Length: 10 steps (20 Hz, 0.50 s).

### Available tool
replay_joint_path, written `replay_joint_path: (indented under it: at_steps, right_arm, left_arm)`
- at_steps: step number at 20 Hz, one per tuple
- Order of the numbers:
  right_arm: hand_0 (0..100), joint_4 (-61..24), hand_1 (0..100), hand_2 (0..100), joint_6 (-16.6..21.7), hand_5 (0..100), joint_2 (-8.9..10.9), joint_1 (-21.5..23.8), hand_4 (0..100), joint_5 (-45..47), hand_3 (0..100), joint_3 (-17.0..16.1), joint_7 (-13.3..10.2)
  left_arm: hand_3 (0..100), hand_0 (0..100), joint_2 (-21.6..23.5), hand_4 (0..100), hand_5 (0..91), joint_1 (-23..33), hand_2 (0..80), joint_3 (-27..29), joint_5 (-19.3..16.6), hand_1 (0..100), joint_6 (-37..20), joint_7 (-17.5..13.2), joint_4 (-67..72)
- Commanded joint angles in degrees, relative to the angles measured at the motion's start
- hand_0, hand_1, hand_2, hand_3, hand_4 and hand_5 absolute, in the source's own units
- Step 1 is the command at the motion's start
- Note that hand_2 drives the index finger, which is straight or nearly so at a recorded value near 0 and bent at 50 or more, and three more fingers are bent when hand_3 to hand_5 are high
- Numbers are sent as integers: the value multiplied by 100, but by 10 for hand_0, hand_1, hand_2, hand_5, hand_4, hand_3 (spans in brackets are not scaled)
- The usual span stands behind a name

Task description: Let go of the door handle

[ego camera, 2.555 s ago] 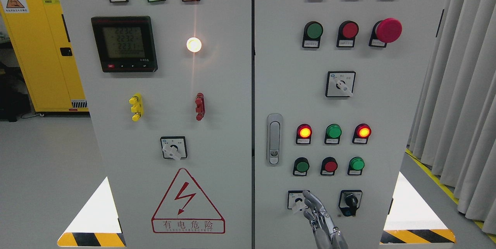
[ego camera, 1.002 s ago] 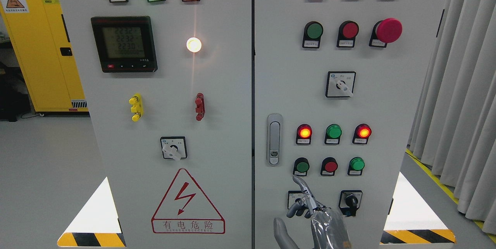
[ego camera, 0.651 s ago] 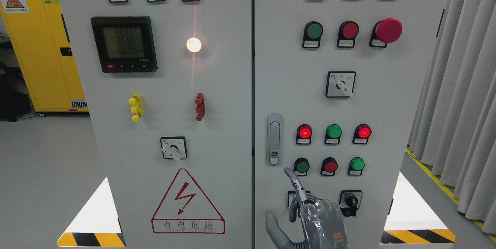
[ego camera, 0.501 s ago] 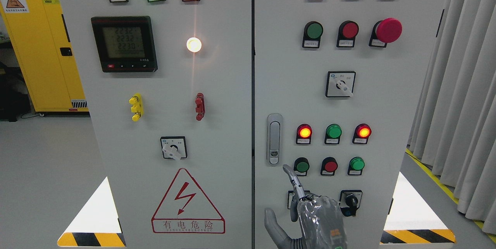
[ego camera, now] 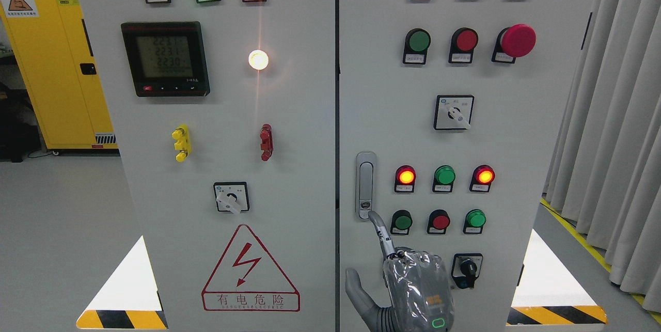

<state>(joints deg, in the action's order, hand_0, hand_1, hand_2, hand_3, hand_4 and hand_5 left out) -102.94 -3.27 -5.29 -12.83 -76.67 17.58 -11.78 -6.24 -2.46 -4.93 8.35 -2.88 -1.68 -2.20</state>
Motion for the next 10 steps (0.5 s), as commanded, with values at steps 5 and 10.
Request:
replay_joint_path:
  at_steps: [5,10]
  right_arm:
    - [529,372,288,0,-227,1000,-51,-193,1000,-270,1000,78,35]
    - [533,485,290,0,-236,1000,-78,-255,1000,-270,1000,78,44]
  left_arm:
    - [0,120,0,0,0,0,0,0,0,556,-2,1,0]
    - [0,120,0,0,0,0,0,0,0,556,-2,1,0]
